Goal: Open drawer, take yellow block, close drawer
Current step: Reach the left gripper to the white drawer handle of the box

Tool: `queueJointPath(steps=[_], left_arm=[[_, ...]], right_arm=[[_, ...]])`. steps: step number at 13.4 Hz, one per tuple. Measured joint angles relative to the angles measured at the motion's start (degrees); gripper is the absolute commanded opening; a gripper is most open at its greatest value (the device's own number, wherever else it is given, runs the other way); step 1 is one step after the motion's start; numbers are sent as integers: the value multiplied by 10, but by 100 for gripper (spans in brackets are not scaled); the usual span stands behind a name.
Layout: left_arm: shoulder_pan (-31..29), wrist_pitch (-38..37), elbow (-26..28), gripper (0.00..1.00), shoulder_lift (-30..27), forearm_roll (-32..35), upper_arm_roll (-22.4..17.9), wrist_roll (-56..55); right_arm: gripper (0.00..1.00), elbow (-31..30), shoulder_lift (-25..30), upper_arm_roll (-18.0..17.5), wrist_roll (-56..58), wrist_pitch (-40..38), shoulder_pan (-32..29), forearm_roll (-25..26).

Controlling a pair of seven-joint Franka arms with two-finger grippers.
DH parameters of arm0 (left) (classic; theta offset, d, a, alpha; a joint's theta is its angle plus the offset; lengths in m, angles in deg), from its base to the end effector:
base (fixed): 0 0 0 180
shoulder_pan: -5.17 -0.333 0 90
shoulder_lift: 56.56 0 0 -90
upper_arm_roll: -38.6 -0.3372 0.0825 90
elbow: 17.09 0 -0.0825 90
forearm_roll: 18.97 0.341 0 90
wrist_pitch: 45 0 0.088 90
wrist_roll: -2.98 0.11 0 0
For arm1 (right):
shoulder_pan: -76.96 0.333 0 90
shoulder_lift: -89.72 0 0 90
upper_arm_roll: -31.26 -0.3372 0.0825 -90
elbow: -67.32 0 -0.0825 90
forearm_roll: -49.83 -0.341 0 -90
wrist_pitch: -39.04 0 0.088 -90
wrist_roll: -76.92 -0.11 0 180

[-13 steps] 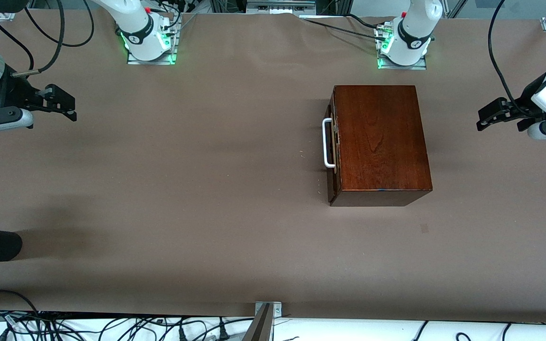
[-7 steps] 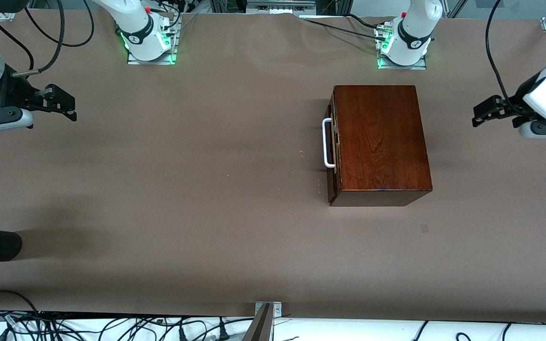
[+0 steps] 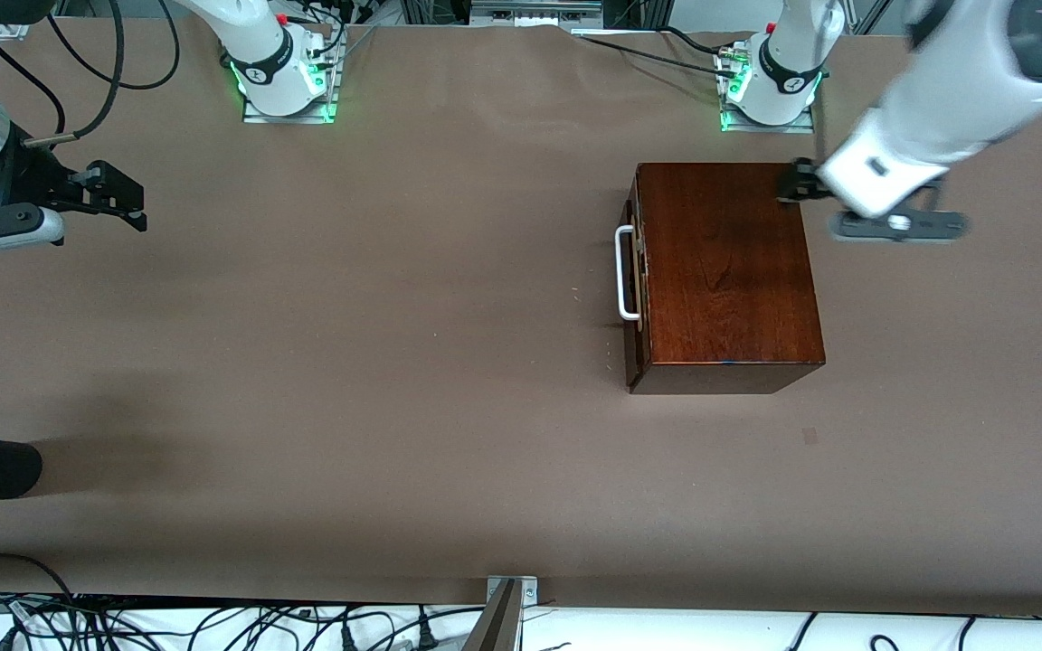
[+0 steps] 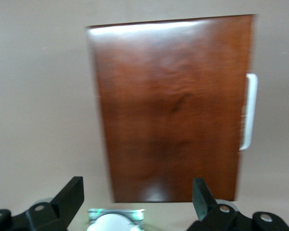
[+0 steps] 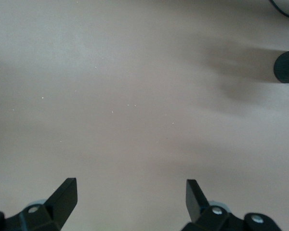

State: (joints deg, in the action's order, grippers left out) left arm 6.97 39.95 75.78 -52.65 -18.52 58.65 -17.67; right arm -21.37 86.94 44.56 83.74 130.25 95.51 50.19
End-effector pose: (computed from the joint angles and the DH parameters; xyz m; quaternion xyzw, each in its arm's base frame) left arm 0.4818 -0.1855 0.5818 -0.9948 0.0113 0.0969 0.0294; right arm 0.5264 0.0512 0.6298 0.9944 0.1053 -0.0017 0.0087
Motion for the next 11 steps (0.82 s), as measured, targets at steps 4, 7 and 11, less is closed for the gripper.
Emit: queueJointPath(steps=[4,7,11], left_arm=[[4,82,0,100,59,0,97,-91],[25,113,-1,100,120,0,111,-93],[41,129,-23,100,176,0,111,-93]], right_arm=[[100,0,0,0,0,0,0,0],[100,0,0,0,0,0,0,0],[100,0,0,0,0,0,0,0]])
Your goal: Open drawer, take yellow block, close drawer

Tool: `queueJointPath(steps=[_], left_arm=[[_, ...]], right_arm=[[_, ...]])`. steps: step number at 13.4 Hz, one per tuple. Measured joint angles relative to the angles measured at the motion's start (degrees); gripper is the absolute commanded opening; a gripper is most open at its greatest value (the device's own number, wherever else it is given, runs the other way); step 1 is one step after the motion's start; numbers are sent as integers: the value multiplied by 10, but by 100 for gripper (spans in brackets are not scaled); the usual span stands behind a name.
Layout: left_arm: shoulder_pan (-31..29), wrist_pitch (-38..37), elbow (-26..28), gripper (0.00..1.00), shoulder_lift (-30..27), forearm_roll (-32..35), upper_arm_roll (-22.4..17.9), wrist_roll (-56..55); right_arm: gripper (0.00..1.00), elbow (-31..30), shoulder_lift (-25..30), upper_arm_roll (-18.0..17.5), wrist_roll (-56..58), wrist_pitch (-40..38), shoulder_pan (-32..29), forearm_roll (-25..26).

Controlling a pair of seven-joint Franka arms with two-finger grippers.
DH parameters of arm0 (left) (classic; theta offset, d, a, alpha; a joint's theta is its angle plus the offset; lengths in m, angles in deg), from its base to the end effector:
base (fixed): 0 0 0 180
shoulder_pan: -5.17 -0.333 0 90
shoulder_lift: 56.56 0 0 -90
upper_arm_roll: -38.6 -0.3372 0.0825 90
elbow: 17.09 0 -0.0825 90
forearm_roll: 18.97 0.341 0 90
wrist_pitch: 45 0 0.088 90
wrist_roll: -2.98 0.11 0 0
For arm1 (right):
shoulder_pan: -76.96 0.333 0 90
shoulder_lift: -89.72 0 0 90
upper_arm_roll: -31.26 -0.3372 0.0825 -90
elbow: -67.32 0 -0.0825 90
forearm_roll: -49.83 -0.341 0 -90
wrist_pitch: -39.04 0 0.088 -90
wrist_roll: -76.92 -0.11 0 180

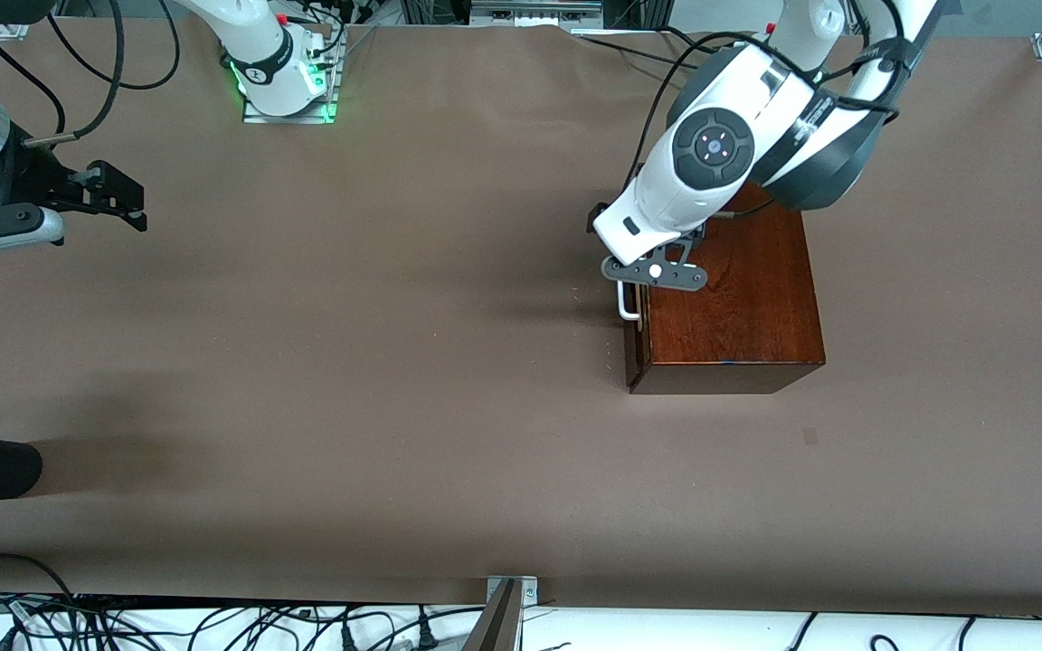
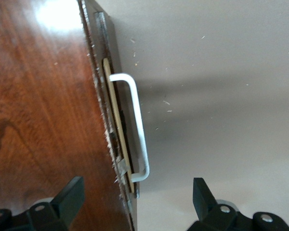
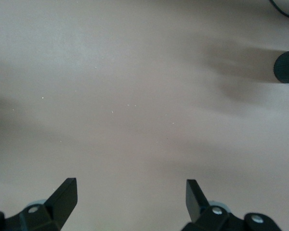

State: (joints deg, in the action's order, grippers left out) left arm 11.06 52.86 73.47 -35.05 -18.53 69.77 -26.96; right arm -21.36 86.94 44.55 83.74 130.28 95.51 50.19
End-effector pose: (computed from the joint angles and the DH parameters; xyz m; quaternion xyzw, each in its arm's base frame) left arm 0.5048 -0.3249 0.4642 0.9894 -0.0563 -0.1318 0.0239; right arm 0.5265 0.0513 0.6299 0.9944 0.1054 -0.0014 0.0087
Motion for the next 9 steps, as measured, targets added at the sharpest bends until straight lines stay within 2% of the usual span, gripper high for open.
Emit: queueJointPath(steps=[3,7,9], left_arm=[[30,29,-2,100,23,18,0,-28],[80,54,10,100,81,150,0,-147],[85,62,10,100,109,170,0,-191]], right_arm=[[100,0,0,0,0,1,0,0],[100,1,0,0,0,2,0,0],[100,1,0,0,0,2,0,0]])
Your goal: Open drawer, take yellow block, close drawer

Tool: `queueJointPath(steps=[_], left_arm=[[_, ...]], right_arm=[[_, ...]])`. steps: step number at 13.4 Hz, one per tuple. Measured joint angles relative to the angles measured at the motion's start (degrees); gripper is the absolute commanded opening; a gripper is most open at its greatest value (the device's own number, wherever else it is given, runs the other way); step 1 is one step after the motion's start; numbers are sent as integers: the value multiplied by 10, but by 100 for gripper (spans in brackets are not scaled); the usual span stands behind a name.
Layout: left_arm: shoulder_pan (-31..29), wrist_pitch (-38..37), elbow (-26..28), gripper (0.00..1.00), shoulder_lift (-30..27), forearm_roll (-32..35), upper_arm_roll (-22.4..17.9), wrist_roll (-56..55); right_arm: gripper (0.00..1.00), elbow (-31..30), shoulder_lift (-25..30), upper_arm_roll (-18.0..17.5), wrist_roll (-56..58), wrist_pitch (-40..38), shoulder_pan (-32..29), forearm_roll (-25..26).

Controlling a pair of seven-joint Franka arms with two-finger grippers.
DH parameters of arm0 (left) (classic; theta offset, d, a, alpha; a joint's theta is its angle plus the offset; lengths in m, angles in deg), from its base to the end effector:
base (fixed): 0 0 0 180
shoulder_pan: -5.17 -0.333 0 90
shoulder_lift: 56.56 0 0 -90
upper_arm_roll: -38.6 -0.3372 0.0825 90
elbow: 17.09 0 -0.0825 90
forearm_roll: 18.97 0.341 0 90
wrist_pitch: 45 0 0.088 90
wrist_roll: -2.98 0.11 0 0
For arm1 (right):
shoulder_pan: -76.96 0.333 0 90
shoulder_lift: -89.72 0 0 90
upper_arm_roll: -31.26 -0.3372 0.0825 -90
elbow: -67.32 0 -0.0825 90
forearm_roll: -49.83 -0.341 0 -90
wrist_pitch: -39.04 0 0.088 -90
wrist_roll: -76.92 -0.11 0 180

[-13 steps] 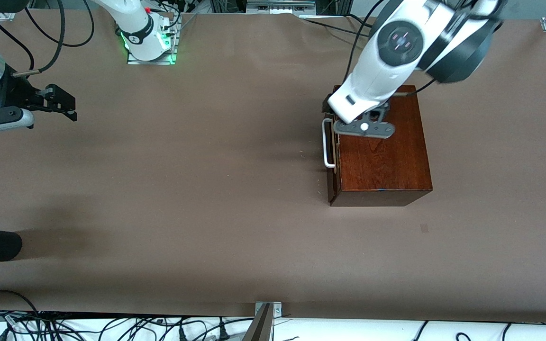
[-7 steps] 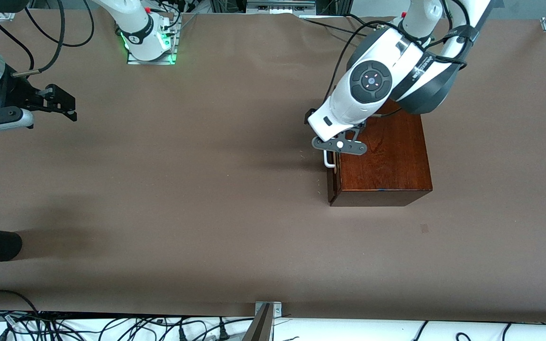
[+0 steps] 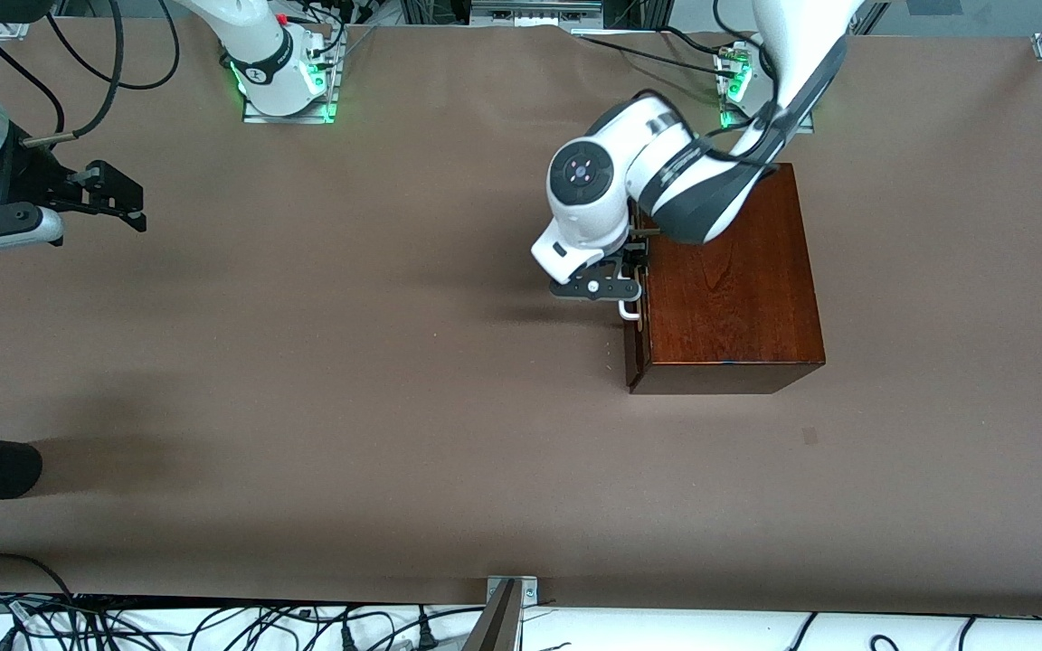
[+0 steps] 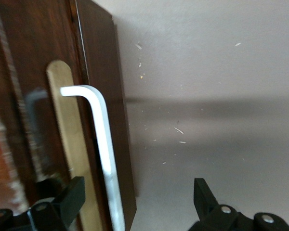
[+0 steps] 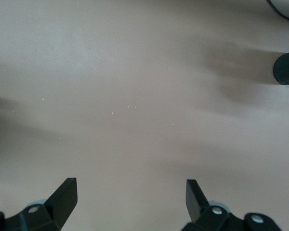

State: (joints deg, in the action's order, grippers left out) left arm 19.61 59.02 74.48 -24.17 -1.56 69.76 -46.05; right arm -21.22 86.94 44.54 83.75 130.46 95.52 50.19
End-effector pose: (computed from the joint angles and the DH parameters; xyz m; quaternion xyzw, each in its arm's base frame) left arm 0.4908 -0.3899 0.3556 -0.9916 0.0104 0.0892 0.0927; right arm 0.5269 0.0515 0.6313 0.9944 0.1057 0.0014 0.0087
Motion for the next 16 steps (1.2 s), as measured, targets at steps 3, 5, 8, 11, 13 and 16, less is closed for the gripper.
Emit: queueJointPath(steps=[3,5,8,11,13,16], left_arm=[[4,0,-1,100,4,2,0,-19],[4,-9,-1,100,4,6,0,-22],[6,-24,0,100,4,20,0,-23],[15,-28,5,100,6,39,0,-29],[23,-28,7,100,10,52,0,-42],[35,-27,9,100,21,61,0,-55]], right_arm=[[100,0,0,0,0,0,0,0],[100,0,0,0,0,0,0,0],[100,0,0,0,0,0,0,0],[100,0,0,0,0,0,0,0],[100,0,0,0,0,1,0,0],[100,0,0,0,0,1,0,0]])
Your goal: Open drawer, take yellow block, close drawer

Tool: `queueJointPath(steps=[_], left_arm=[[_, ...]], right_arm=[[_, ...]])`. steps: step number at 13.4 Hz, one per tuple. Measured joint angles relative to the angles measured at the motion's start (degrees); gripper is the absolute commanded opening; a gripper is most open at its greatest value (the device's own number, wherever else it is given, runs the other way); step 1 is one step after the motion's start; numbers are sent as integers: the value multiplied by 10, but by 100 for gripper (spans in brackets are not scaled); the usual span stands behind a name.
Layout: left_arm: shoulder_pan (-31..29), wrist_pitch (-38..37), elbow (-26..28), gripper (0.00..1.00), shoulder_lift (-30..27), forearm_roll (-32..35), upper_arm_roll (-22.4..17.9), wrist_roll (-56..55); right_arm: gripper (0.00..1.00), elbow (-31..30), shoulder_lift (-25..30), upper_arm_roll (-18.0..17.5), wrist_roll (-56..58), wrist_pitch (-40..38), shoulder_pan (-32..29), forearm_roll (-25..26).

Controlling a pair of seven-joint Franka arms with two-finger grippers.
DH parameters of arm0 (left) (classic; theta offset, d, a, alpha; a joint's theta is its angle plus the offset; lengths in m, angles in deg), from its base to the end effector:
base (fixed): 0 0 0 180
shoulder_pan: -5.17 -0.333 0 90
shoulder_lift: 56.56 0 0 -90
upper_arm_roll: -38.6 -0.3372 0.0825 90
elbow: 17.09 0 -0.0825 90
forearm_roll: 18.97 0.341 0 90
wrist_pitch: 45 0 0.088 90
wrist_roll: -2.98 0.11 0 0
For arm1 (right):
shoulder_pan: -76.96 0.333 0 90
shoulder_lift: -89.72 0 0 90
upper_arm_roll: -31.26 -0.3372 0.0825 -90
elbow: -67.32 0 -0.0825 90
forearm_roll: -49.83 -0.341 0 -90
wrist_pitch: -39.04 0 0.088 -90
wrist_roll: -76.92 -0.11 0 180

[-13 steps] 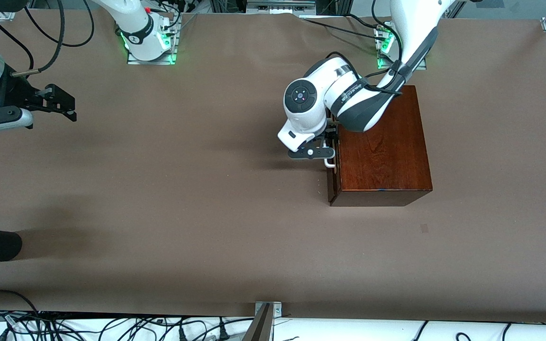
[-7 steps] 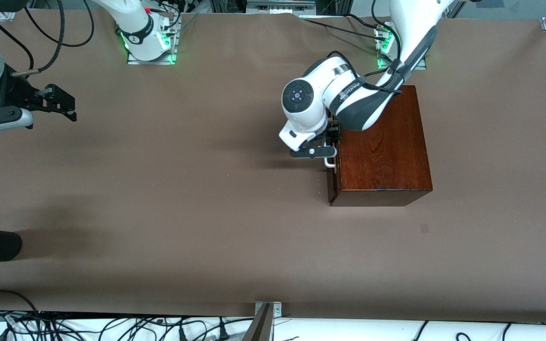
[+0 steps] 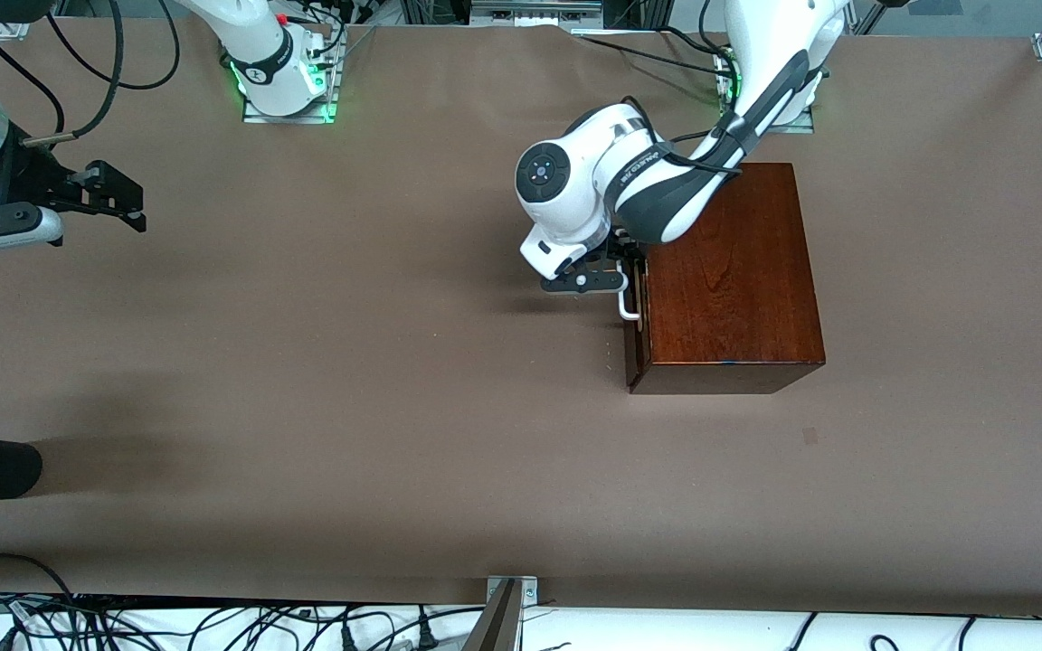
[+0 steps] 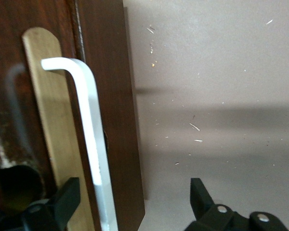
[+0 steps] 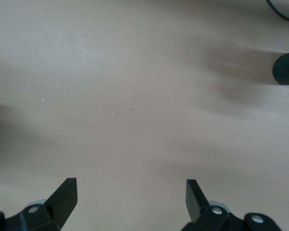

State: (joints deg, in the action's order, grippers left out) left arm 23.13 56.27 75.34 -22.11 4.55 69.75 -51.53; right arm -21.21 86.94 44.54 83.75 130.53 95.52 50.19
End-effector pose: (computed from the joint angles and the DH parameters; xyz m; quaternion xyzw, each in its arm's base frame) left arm 0.4668 -0.4074 0.3272 -0.9843 0.0166 0.0765 0.1581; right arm 0.5270 0.0515 0.6314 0.9944 0.1057 0.0021 0.0087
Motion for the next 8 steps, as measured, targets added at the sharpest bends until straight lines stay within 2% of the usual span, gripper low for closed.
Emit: queueJointPath(steps=[8], left_arm=[[1,37,1,100,15,0,-2,-3]], right_arm=[[100,0,0,0,0,0,0,0]])
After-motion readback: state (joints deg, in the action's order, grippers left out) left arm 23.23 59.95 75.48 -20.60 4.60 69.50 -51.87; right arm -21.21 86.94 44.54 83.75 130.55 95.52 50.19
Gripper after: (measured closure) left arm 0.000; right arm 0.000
